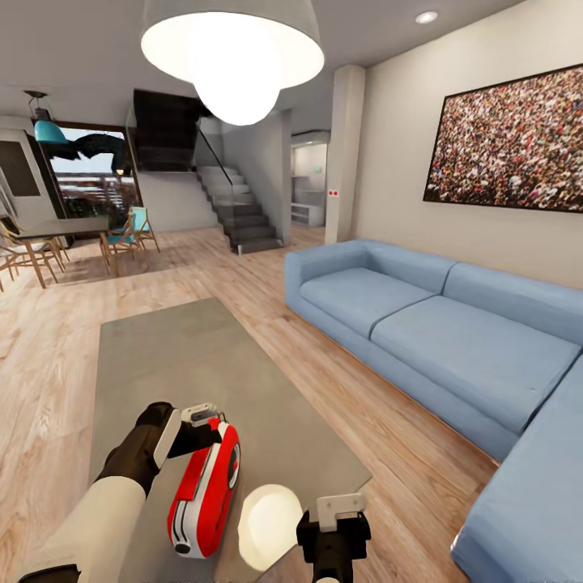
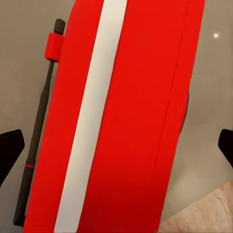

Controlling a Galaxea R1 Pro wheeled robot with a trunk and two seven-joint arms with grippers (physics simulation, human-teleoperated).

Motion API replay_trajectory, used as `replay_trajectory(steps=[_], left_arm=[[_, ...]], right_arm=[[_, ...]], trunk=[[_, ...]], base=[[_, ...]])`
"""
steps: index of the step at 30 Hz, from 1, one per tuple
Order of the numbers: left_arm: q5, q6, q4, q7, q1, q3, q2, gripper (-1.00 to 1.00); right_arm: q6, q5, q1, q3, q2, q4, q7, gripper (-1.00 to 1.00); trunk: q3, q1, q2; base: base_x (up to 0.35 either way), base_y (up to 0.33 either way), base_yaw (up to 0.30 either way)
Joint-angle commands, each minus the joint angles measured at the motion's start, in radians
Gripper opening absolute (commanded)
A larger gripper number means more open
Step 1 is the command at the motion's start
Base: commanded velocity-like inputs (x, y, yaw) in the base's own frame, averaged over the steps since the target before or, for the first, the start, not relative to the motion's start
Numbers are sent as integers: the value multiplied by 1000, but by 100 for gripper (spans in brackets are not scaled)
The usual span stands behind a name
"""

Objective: Turn on the radio receiver that's on the table in the living room.

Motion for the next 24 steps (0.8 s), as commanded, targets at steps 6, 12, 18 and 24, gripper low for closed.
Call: replay_trajectory(steps=[6,12,18,24], left_arm=[[0,0,0,0,0,0,0,100],[0,0,0,0,0,1,0,100],[0,0,0,0,0,1,0,100],[0,0,0,0,0,2,0,100]], right_arm=[[0,-1,0,0,0,0,0,100],[0,0,0,0,0,0,1,100],[0,-1,0,0,0,0,1,100],[0,-1,0,0,0,0,1,100]], trunk=[[-9,12,-21],[-9,12,-21],[-9,12,-21],[-9,12,-21]], base=[[0,0,0],[0,0,0],[0,0,0],[0,0,0]])
